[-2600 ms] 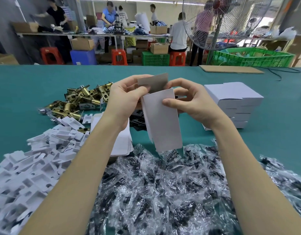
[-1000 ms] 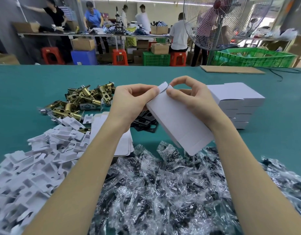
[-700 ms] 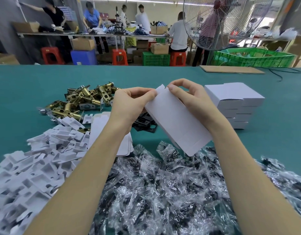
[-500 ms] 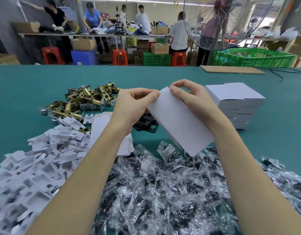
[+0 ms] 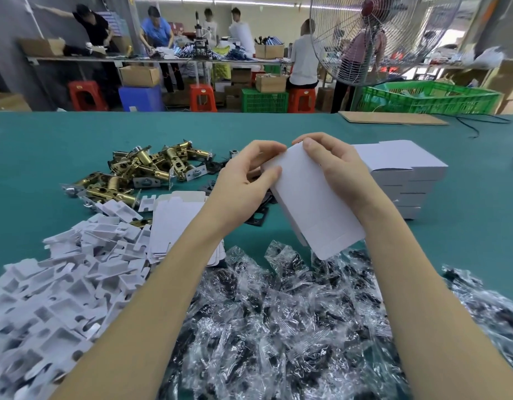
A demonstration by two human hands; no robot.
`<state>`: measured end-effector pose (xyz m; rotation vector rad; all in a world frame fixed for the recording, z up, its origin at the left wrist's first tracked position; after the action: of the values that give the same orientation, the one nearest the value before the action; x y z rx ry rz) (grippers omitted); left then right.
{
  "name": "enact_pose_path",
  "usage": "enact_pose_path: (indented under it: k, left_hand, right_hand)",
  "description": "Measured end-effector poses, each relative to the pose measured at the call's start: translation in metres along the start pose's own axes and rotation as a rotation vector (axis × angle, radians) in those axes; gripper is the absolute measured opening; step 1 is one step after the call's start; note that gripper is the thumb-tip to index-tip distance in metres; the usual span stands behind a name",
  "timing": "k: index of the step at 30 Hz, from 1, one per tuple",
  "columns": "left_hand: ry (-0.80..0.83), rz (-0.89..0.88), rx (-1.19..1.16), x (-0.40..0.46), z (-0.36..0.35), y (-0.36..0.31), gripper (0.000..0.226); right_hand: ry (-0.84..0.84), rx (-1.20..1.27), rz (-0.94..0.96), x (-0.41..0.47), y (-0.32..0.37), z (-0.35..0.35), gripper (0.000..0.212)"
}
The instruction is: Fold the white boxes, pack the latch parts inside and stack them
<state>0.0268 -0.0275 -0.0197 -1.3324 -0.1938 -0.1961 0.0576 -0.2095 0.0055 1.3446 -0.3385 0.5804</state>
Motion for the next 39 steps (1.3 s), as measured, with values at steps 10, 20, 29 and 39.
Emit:
enact_pose_path:
  k: [10, 20, 29, 39]
  left_hand:
    - [-0.166, 0.361, -0.403, 0.004, -0.003, 0.021, 0.006]
    - [-0.076, 0.657, -0.231, 0.000, -0.005, 0.036, 0.019]
    - [-0.048, 0.630, -0.147, 0.005, -0.001, 0.032, 0.041]
    - [0.146, 0.321, 0.282, -0.003, 0.018, 0.046, 0.034]
  right_hand:
    - [0.010, 0.229, -0.249, 0.004, -0.010, -0.014, 0.020]
    - [0.408, 0.092, -0.053, -0.006, -0.032, -0.003, 0.055]
    - [0.111, -0.082, -0.086, -0.013, -0.050, -0.024, 0.034]
    - [0.362, 0.089, -0.273, -0.016, -0.050, -0.024, 0.062]
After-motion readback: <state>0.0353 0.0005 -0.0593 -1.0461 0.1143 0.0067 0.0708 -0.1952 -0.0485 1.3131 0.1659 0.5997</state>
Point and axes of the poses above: each hand's wrist, its own x-axis towards the middle knuckle, its own z-axis out of the back of the hand, y = z × x, the point moved 1 cm from there along x, towards the middle knuckle, and after that the axes turned 15 degrees about z, right-handed, at the moved point
